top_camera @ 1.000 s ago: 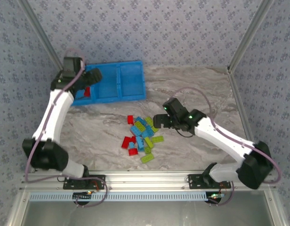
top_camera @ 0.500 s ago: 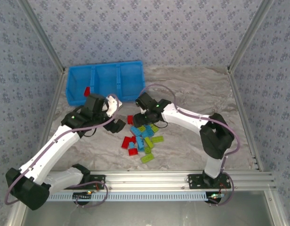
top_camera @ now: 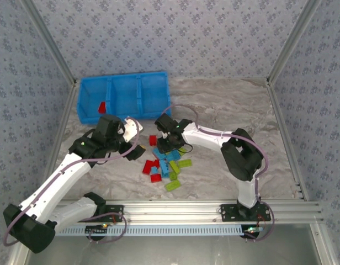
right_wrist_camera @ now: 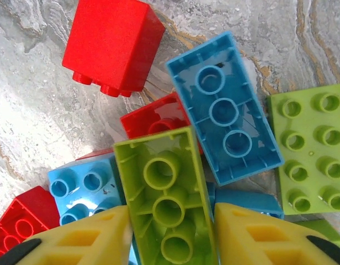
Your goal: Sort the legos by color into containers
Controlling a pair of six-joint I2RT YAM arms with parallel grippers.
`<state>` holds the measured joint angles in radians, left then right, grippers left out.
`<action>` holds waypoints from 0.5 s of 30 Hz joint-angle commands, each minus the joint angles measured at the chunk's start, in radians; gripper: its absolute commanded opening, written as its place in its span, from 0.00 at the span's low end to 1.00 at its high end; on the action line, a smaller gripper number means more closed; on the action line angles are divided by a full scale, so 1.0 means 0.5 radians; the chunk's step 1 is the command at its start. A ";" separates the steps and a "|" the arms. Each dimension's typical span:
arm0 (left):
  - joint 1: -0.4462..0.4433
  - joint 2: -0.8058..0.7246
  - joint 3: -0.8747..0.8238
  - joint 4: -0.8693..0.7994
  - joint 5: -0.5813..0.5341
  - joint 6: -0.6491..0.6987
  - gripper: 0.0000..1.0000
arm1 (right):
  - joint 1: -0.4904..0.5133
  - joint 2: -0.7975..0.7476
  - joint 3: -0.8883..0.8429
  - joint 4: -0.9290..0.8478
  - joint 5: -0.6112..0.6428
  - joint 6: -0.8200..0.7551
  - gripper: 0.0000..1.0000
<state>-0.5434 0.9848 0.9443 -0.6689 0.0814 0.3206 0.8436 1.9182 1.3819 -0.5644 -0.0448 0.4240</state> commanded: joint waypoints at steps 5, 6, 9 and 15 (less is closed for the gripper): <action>-0.002 0.003 -0.017 0.043 -0.037 0.051 0.99 | -0.029 -0.029 0.016 -0.057 0.105 -0.020 0.35; -0.002 0.004 -0.021 0.041 -0.047 0.052 0.99 | -0.030 -0.063 0.016 -0.058 0.131 -0.025 0.32; 0.001 -0.018 -0.037 0.059 -0.075 0.058 0.99 | -0.033 -0.246 0.019 -0.019 0.199 -0.065 0.31; 0.114 -0.082 -0.062 0.180 -0.039 -0.041 0.99 | -0.058 -0.403 0.206 0.153 0.353 -0.230 0.32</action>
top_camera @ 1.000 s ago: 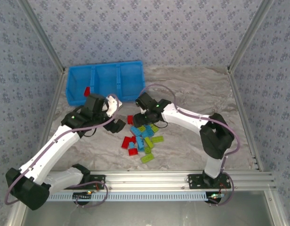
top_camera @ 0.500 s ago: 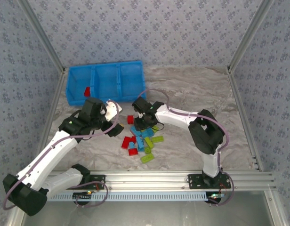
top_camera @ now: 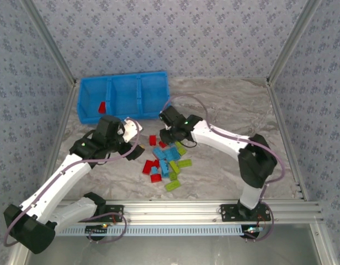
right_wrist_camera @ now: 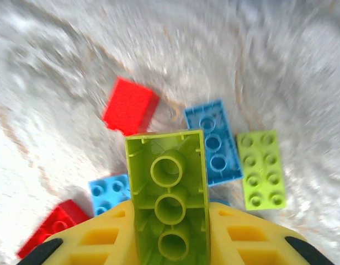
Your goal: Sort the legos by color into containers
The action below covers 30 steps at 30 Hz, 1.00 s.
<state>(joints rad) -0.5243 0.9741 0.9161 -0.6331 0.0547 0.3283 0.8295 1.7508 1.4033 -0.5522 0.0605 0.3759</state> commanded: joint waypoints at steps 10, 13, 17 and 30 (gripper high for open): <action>0.404 -0.195 -0.094 0.325 0.167 -0.218 0.99 | -0.219 0.945 1.488 0.044 0.251 -0.340 0.33; 0.404 -0.185 -0.103 0.320 0.147 -0.222 0.99 | -0.242 1.311 2.020 -0.167 0.217 -0.380 0.36; 0.404 -0.152 -0.098 0.307 0.105 -0.215 0.99 | -0.254 1.799 2.888 -0.586 0.218 -0.398 0.48; 0.402 -0.088 -0.063 0.297 0.119 -0.310 0.99 | -0.265 1.745 3.544 -1.499 0.130 -0.700 0.59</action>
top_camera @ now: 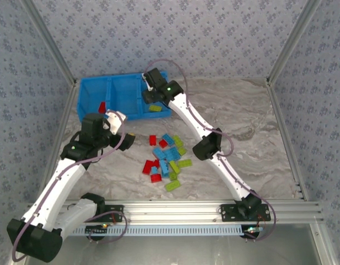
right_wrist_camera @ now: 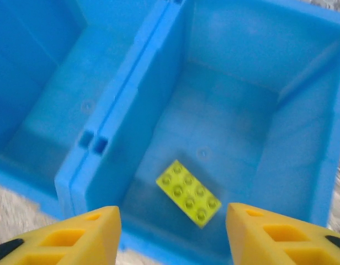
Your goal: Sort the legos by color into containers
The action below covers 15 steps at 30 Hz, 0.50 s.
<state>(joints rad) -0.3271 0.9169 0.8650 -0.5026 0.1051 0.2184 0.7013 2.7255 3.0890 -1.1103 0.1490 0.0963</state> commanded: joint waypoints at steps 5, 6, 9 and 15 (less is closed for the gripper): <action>-0.228 0.224 0.266 -0.138 -0.226 -0.704 0.99 | -0.045 -0.539 -0.120 -0.724 -0.035 -0.253 0.68; -0.287 0.262 0.277 -0.146 -0.264 -0.868 0.99 | -0.043 -0.628 -0.272 -0.741 -0.012 -0.295 0.71; -0.454 0.443 0.273 -0.177 -0.354 -1.593 0.92 | -0.046 -0.983 -0.824 -0.790 0.016 -0.456 0.85; -0.787 0.943 0.355 -0.152 -0.314 -2.237 0.87 | -0.069 -1.794 -1.956 -0.502 -0.019 -0.381 1.00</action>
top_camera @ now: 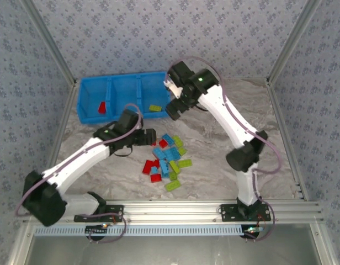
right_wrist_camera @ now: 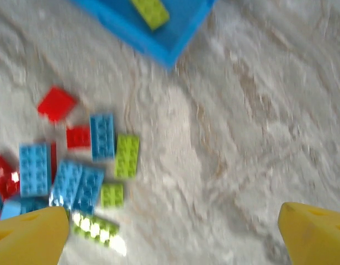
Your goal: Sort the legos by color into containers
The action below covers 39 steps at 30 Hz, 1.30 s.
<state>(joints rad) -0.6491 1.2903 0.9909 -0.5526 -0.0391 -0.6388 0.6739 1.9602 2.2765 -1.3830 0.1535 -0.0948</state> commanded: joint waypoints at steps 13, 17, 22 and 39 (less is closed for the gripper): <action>-0.340 0.772 0.264 -0.136 -0.087 -1.037 0.77 | -0.034 -1.191 -1.693 0.494 -0.140 0.429 1.00; -0.337 0.816 0.255 -0.128 -0.131 -1.037 0.75 | -0.062 -1.270 -1.780 0.534 -0.194 0.440 1.00; -0.338 0.897 0.261 -0.120 -0.130 -1.059 0.64 | -0.099 -1.317 -1.885 0.648 -0.447 0.511 1.00; -0.332 0.681 0.387 -0.326 -0.269 -0.901 0.30 | -0.115 -1.373 -2.012 0.850 -0.486 0.685 1.00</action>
<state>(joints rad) -0.8158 1.6939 1.1259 -0.6296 -0.1291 -1.0889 0.6243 1.2991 1.2732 -0.9806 -0.0772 0.2184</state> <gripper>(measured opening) 0.321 0.999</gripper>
